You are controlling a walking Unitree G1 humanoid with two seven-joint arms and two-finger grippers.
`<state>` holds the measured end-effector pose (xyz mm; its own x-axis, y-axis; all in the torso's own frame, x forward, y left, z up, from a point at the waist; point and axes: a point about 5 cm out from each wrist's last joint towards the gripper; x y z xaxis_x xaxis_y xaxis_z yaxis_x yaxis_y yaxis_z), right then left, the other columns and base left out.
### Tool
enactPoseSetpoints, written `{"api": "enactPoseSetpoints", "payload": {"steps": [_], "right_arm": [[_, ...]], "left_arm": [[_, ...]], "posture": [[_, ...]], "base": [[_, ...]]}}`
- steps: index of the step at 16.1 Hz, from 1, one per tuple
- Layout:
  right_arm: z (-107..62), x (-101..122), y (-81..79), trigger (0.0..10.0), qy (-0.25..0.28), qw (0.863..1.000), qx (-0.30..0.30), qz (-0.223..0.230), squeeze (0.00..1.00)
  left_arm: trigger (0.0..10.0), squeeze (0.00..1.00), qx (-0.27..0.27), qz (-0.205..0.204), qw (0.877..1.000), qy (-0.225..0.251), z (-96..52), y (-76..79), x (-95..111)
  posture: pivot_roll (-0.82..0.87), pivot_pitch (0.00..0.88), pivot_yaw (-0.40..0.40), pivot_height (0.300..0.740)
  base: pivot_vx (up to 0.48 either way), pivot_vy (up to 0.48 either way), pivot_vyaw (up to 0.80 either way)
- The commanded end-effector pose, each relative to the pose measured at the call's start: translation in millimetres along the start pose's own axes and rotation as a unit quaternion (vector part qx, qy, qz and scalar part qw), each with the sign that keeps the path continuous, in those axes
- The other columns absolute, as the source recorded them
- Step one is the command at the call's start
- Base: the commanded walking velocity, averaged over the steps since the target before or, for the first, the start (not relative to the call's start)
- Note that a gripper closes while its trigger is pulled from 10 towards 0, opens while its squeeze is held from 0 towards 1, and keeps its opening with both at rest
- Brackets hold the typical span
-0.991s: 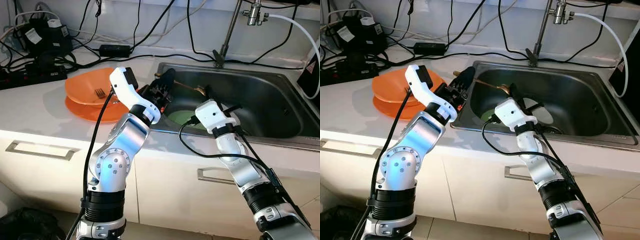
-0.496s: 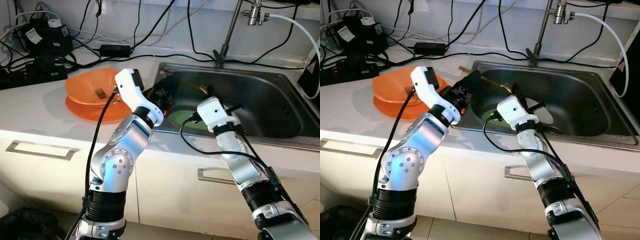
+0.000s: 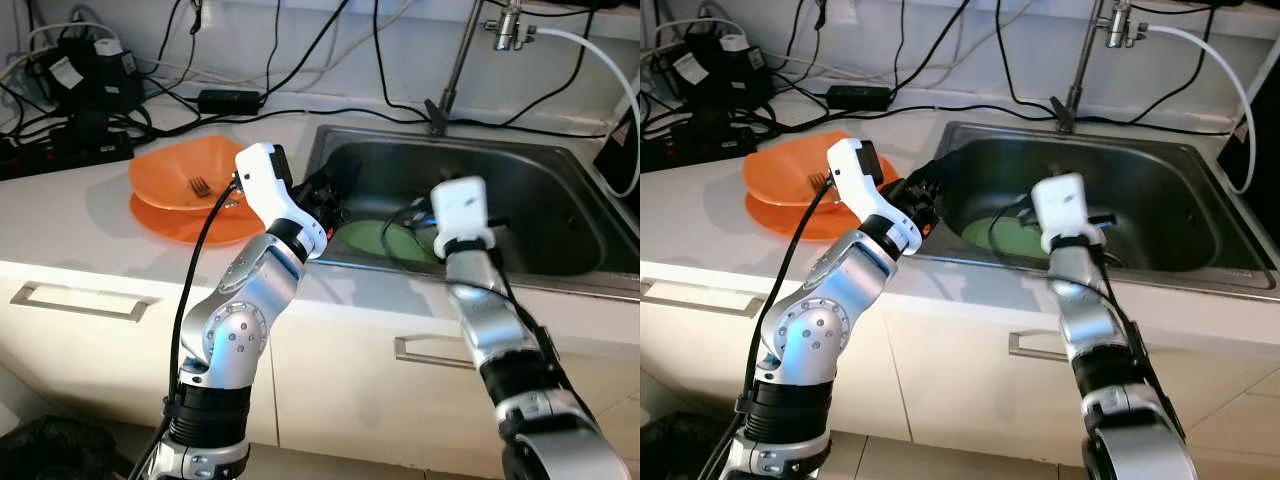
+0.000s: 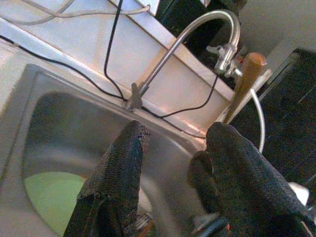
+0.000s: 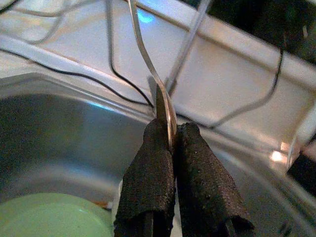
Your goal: Kitchen organization
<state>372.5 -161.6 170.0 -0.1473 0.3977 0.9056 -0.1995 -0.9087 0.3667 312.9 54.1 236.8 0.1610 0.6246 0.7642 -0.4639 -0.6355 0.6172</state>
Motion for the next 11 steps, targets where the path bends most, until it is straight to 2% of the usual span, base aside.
{"api": "enactPoseSetpoints", "payload": {"steps": [1, 3, 4, 5, 6, 9, 11], "right_arm": [[4.0, -1.8, 3.3, 10.0, -0.024, 0.999, -0.005, 0.037, 0.0], [7.1, -3.1, 5.7, 10.0, -0.043, 0.997, -0.005, 0.067, 0.0], [8.7, -3.4, 6.3, 10.0, -0.048, 0.996, 0.0, 0.07, 0.0], [10.4, -3.8, 6.8, 10.0, -0.054, 0.996, 0.009, 0.068, 0.0], [14.4, -5.5, 9.3, 10.0, -0.069, 0.995, 0.022, 0.069, 0.0], [20.3, -11.3, 13.5, 10.0, -0.1, 0.993, 0.049, 0.032, 0.0], [26.0, -11.6, 17.2, 10.0, -0.108, 0.992, 0.067, -0.01, 0.0]], "left_arm": [[10.0, 0.0, -0.001, 0.033, 0.999, -0.004, -0.8, 1.2, -2.7], [10.0, 0.0, 0.004, 0.129, 0.992, -0.01, -1.3, -1.5, -6.4], [10.0, 0.0, 0.01, 0.162, 0.987, -0.016, -1.7, -4.2, -7.8], [10.0, 0.0, 0.013, 0.197, 0.98, -0.024, -2.2, -6.8, -9.4], [10.0, 0.0, 0.016, 0.254, 0.966, -0.036, -3.8, -11.4, -11.4], [10.0, 0.0, 0.014, 0.264, 0.964, -0.039, -6.8, -15.6, -11.9], [10.0, 0.0, -0.012, 0.269, 0.962, -0.052, -11.5, -16.1, -14.4]], "posture": [[0.07, 0.03, 0.001, 0.74], [0.07, 0.031, -0.003, 0.74], [0.06, 0.03, -0.003, 0.74], [0.06, 0.031, -0.004, 0.74], [0.06, 0.031, -0.006, 0.74], [0.06, 0.028, -0.01, 0.74], [0.07, 0.028, -0.014, 0.74]], "base": [[0.0, 0.0, 0.0], [0.0, 0.0, 0.0], [0.0, 0.0, 0.0], [0.0, 0.0, 0.0], [0.0, 0.0, 0.0], [0.0, 0.0, 0.0], [0.0, 0.0, 0.0]]}}
Point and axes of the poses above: a point about 5 cm out from each wrist's last joint towards the gripper, its own z axis pointing out of the wrist towards the gripper, its own x axis along the axis of the wrist's last joint, y = z × x, and after that the axes turned 6 degrees about -z, right-handed
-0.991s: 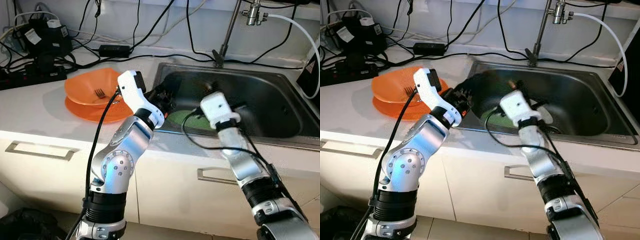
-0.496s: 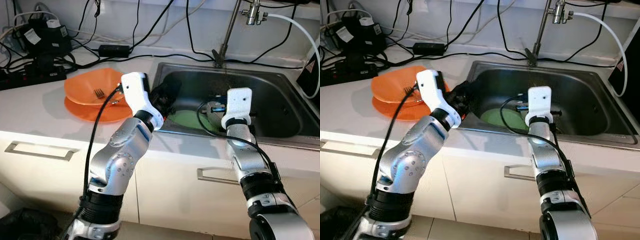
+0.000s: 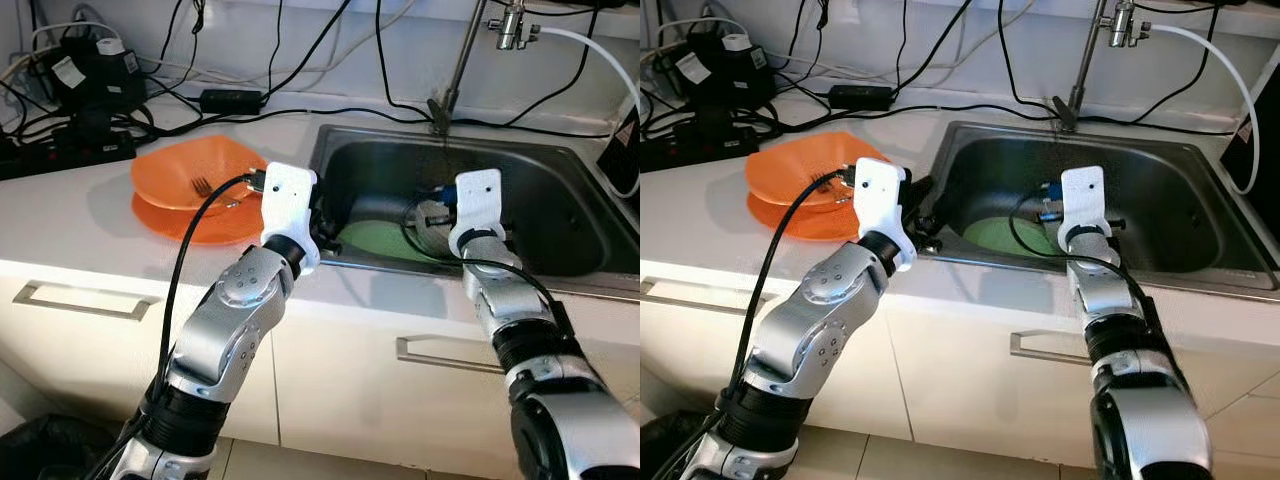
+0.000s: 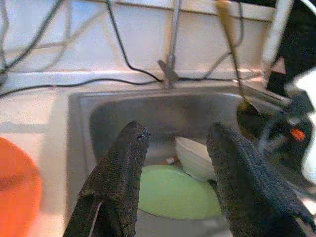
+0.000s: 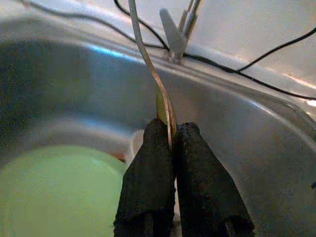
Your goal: Kitchen organization
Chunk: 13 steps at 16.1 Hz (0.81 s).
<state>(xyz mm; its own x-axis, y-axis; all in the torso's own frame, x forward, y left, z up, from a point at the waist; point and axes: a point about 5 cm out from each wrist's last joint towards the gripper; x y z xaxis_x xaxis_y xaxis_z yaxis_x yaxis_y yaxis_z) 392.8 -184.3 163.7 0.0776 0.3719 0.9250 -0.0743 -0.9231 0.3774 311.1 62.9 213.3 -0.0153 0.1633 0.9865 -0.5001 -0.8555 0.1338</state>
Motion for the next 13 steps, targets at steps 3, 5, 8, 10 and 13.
{"api": "enactPoseSetpoints", "payload": {"steps": [3, 5, 8, 10, 13], "right_arm": [[6.4, 5.8, -0.5, 10.0, -0.014, 0.998, 0.033, -0.048, 0.0], [7.7, 4.6, -3.9, 10.0, -0.023, 0.995, 0.046, -0.086, 0.0], [8.5, 3.0, -7.6, 10.0, -0.024, 0.983, 0.067, -0.169, 0.0], [9.8, 5.6, -7.6, 10.0, -0.016, 0.976, 0.073, -0.203, 0.0], [10.6, 5.3, -6.4, 10.0, -0.017, 0.969, 0.08, -0.234, 0.0]], "left_arm": [[10.0, 0.0, -0.055, 0.019, 0.998, -0.012, -5.9, 7.5, -3.1], [10.0, 0.0, -0.074, 0.029, 0.997, -0.019, -7.7, 11.3, -5.2], [10.0, 0.0, -0.095, 0.036, 0.995, -0.023, -10.7, 16.8, -5.9], [10.0, 0.0, -0.102, 0.037, 0.994, -0.021, -12.0, 18.9, -4.4], [10.0, 0.0, -0.107, 0.037, 0.993, -0.023, -13.4, 20.5, -4.7]], "posture": [[0.07, 0.028, -0.017, 0.74], [0.08, 0.029, -0.021, 0.74], [0.08, 0.028, -0.023, 0.74], [0.08, 0.025, -0.026, 0.74], [0.09, 0.024, -0.03, 0.74]], "base": [[0.0, 0.0, 0.0], [0.0, 0.0, 0.0], [0.0, 0.0, 0.0], [0.0, 0.0, 0.0], [0.0, 0.0, 0.0]]}}
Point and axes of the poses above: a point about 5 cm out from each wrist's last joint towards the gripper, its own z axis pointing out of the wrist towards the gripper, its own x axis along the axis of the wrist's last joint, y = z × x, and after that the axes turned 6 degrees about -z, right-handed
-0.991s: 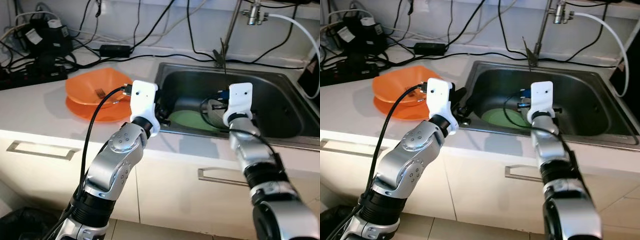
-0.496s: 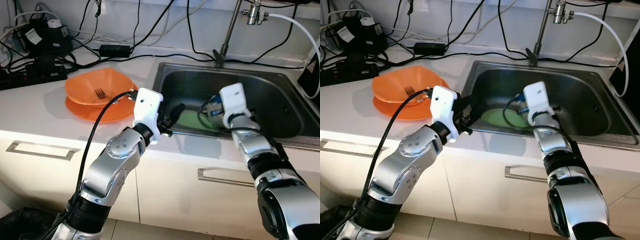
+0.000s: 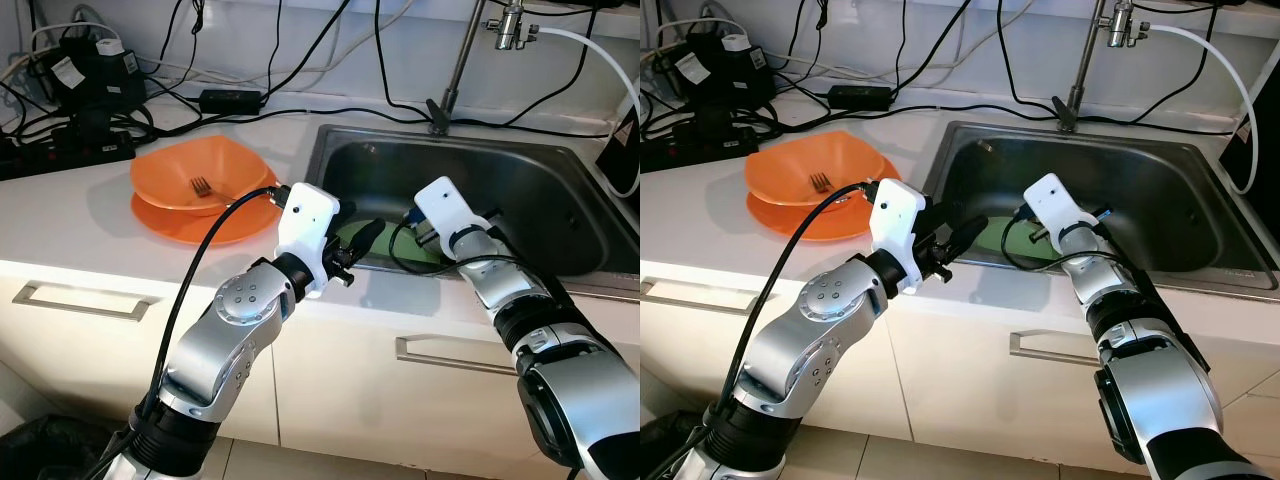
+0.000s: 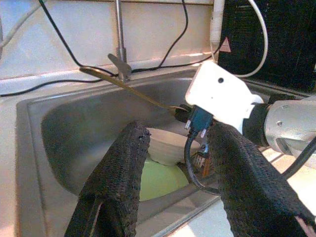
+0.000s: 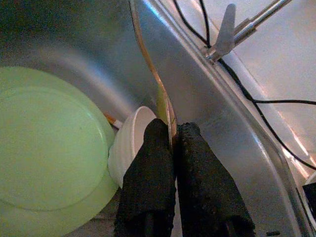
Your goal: Kitchen organization
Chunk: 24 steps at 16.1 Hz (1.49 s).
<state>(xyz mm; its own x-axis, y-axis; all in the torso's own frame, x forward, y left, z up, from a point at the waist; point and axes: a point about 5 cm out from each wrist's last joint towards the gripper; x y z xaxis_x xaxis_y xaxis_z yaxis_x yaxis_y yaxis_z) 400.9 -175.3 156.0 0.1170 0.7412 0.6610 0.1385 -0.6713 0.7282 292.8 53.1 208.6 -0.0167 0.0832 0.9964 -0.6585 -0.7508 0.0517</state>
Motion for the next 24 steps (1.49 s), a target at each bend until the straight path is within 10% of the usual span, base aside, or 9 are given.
{"api": "enactPoseSetpoints", "payload": {"steps": [1, 14, 15, 16, 18, 19, 24], "right_arm": [[1.6, 4.2, 9.6, 10.0, 0.006, 1.0, -0.003, -0.013, 0.0], [-0.3, -7.1, -4.9, 10.0, -0.007, 0.995, 0.045, -0.085, 0.05], [-0.6, -7.1, -7.4, 10.0, -0.004, 0.995, 0.051, -0.085, 0.64], [-0.9, -7.3, -9.6, 10.0, -0.003, 0.995, 0.055, -0.085, 1.0], [-1.1, -7.3, -11.8, 10.0, -0.002, 0.995, 0.057, -0.086, 1.0], [-1.1, -7.1, -12.2, 10.0, -0.001, 0.995, 0.057, -0.087, 0.0], [-0.7, -4.6, -11.0, 10.0, 0.005, 0.995, 0.05, -0.084, 0.0]], "left_arm": [[10.0, 0.0, -0.011, 0.005, 1.0, 0.0, -2.0, 4.4, 1.4], [10.0, 0.0, -0.031, 0.002, 0.999, -0.008, -4.5, 9.7, -0.9], [10.0, 0.0, -0.031, 0.002, 0.999, -0.009, -4.3, 9.8, -1.2], [10.0, 0.0, -0.03, 0.001, 1.0, -0.009, -4.2, 9.9, -1.4], [10.0, 0.0, -0.029, 0.0, 1.0, -0.008, -4.2, 9.9, -1.3], [10.0, 0.0, -0.029, 0.0, 1.0, -0.009, -4.2, 9.8, -1.5], [10.0, 0.0, -0.026, -0.001, 1.0, -0.007, -3.6, 9.3, -1.1]], "posture": [[0.09, 0.022, -0.03, 0.74], [0.1, 0.007, -0.022, 0.74], [0.1, 0.01, -0.022, 0.74], [0.1, 0.012, -0.022, 0.74], [0.1, 0.015, -0.021, 0.74], [0.1, 0.018, -0.023, 0.74], [0.1, 0.024, -0.025, 0.74]], "base": [[0.0, 0.0, 0.0], [0.0, 0.0, 0.0], [0.0, 0.0, 0.0], [0.0, 0.0, 0.0], [0.0, 0.0, 0.0], [0.0, 0.0, 0.0], [0.0, 0.0, 0.0]]}}
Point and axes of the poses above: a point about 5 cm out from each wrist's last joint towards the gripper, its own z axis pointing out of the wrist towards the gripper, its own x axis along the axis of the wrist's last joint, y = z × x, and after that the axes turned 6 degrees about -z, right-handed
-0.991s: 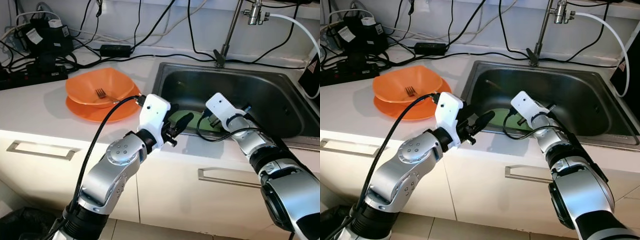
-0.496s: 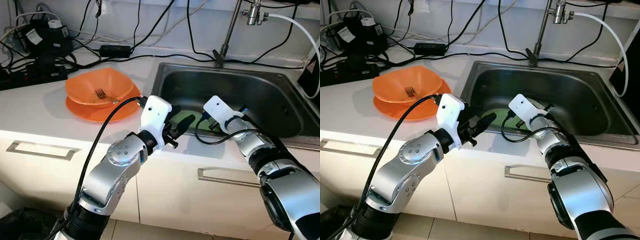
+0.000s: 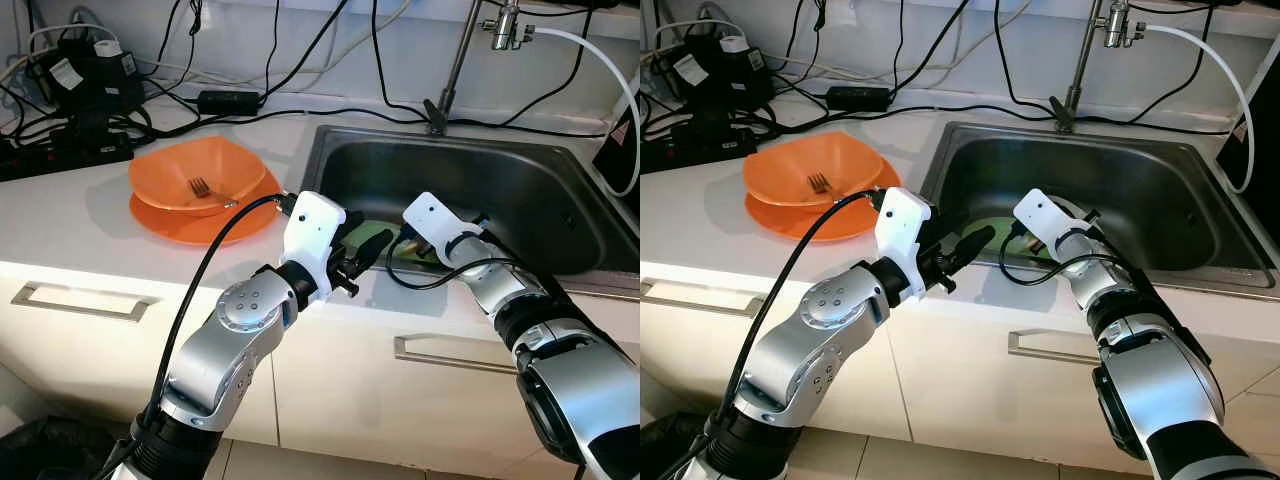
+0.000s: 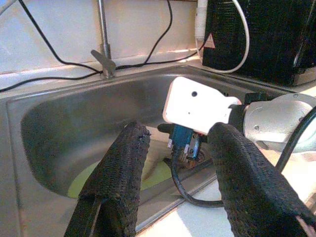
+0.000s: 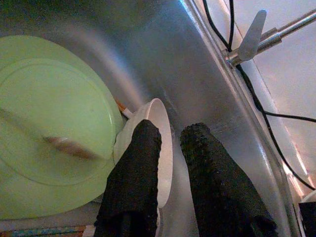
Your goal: Kitchen organization
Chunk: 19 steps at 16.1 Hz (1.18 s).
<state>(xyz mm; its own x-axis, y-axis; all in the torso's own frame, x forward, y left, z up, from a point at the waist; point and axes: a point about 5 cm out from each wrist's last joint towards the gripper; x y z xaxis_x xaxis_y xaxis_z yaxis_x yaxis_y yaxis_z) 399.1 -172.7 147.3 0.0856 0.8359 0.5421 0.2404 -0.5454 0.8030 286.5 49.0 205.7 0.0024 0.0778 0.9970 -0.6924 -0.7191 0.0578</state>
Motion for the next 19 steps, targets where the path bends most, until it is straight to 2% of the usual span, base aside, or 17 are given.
{"api": "enactPoseSetpoints", "payload": {"steps": [1, 2, 3, 4, 5, 8, 10, 12, 13, 14, 15, 16, 18, 19], "right_arm": [[-0.2, 0.2, -2.3, 10.0, 0.005, 1.0, 0.005, -0.005, 0.0], [-0.2, 0.5, -2.0, 10.0, 0.007, 1.0, 0.006, -0.001, 0.31], [-0.2, 0.7, -1.7, 10.0, 0.008, 1.0, 0.005, -0.002, 0.55], [-0.2, 1.0, -0.8, 10.0, 0.008, 1.0, 0.003, -0.003, 0.05], [-0.1, 1.8, 1.8, 10.0, 0.01, 1.0, -0.004, -0.001, 0.0], [0.4, 11.7, 11.3, 10.0, 0.039, 0.998, -0.032, 0.049, 0.0], [-0.8, 27.8, 26.2, 10.0, 0.094, 0.987, -0.07, 0.109, 0.0], [-3.8, 41.6, 42.2, 10.0, 0.142, 0.973, -0.106, 0.15, 0.0], [-8.1, 53.8, 58.7, 10.0, 0.184, 0.95, -0.137, 0.214, 0.0], [-10.3, 58.6, 65.3, 10.0, 0.203, 0.938, -0.146, 0.24, 0.0], [-17.0, 71.7, 76.6, 10.0, 0.253, 0.91, -0.156, 0.29, 0.0], [-23.4, 80.9, 81.9, 10.0, 0.292, 0.888, -0.156, 0.319, 0.0], [-30.2, 87.6, 81.8, 10.0, 0.325, 0.863, -0.148, 0.356, 0.0], [-31.7, 86.8, 73.2, 10.0, 0.33, 0.858, -0.134, 0.37, 0.0]], "left_arm": [[10.0, 0.0, -0.003, 0.003, 1.0, 0.001, -1.3, 2.0, 1.9], [10.0, 0.0, -0.002, 0.004, 1.0, 0.001, -1.3, 1.6, 1.9], [10.0, 0.0, -0.002, 0.004, 1.0, 0.001, -1.3, 1.4, 2.0], [10.0, 0.0, -0.001, 0.004, 1.0, 0.002, -1.1, 1.0, 2.4], [10.0, 0.0, 0.001, 0.005, 1.0, 0.003, -0.9, 0.2, 3.5], [10.0, 0.0, 0.021, 0.01, 1.0, 0.011, -0.8, -4.1, 6.0], [10.0, 0.0, 0.059, 0.027, 0.997, 0.031, 0.0, -12.9, 12.2], [10.0, 0.0, 0.095, 0.046, 0.993, 0.052, 0.3, -21.4, 19.3], [10.0, 0.0, 0.117, 0.093, 0.986, 0.075, -0.4, -25.5, 25.2], [10.0, 0.0, 0.121, 0.103, 0.983, 0.095, 0.2, -26.5, 27.6], [10.0, 0.0, 0.137, 0.109, 0.976, 0.129, -2.2, -28.6, 34.6], [10.0, 0.0, 0.155, 0.101, 0.972, 0.143, -5.7, -30.9, 38.4], [10.0, 0.0, 0.183, 0.135, 0.963, 0.144, -8.5, -34.6, 44.0], [10.0, 0.0, 0.193, 0.157, 0.958, 0.144, -8.7, -36.3, 44.3]], "posture": [[0.1, 0.024, -0.025, 0.74], [0.1, 0.025, -0.024, 0.74], [0.1, 0.025, -0.024, 0.74], [0.1, 0.026, -0.024, 0.74], [0.1, 0.026, -0.025, 0.74], [0.1, 0.027, -0.024, 0.74], [0.1, 0.027, -0.021, 0.74], [0.09, 0.026, -0.021, 0.74], [0.09, 0.027, -0.021, 0.74], [0.09, 0.028, -0.021, 0.74], [0.09, 0.029, -0.021, 0.74], [0.08, 0.03, -0.021, 0.74], [0.08, 0.032, -0.022, 0.74], [0.08, 0.032, -0.023, 0.74]], "base": [[0.0, 0.0, 0.0], [0.0, 0.0, 0.0], [0.0, 0.0, 0.0], [0.0, 0.0, 0.0], [0.0, 0.0, 0.0], [0.0, 0.0, 0.0], [0.0, 0.0, 0.0], [0.0, 0.0, 0.0], [0.0, 0.0, 0.0], [0.0, 0.0, 0.0], [0.0, 0.0, 0.0], [0.0, 0.0, 0.0], [0.0, 0.0, 0.0], [0.0, 0.0, 0.0]]}}
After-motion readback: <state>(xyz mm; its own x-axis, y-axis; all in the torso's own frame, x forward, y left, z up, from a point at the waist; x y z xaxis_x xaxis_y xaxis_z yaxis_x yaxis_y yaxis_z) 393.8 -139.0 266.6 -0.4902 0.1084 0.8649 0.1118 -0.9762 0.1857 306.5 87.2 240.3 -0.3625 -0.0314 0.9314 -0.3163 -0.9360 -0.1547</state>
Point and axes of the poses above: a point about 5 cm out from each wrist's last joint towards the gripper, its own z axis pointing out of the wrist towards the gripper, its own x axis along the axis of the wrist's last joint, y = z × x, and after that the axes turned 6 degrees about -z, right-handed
